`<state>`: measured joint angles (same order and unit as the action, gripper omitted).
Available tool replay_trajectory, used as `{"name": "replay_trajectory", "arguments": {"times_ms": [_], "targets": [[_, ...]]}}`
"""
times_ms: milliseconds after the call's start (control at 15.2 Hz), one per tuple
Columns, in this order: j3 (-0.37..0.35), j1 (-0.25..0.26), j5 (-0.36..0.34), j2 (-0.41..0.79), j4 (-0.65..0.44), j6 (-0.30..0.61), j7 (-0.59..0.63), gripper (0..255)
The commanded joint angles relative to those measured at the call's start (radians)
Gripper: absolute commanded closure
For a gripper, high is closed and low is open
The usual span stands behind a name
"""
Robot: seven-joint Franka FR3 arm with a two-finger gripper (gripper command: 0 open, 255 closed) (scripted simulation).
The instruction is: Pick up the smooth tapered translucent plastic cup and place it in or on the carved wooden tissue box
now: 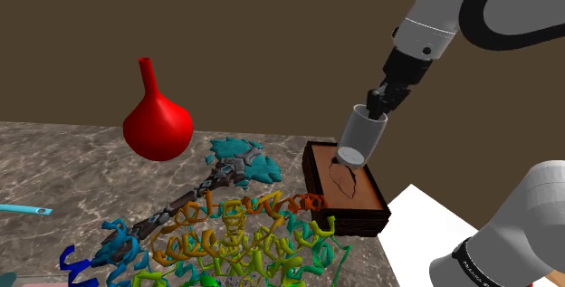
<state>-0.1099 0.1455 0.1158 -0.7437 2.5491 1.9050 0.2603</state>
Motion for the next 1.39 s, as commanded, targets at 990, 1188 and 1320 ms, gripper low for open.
{"name": "replay_trajectory", "arguments": {"times_ms": [990,1188,1320], "targets": [[-0.008,0.004,0.009,0.014,0.111,0.126,-0.006,255],[-0.007,0.004,0.009,0.013,0.112,0.127,-0.007,0],[-0.007,0.004,0.009,0.013,0.112,0.127,-0.007,0]]}}
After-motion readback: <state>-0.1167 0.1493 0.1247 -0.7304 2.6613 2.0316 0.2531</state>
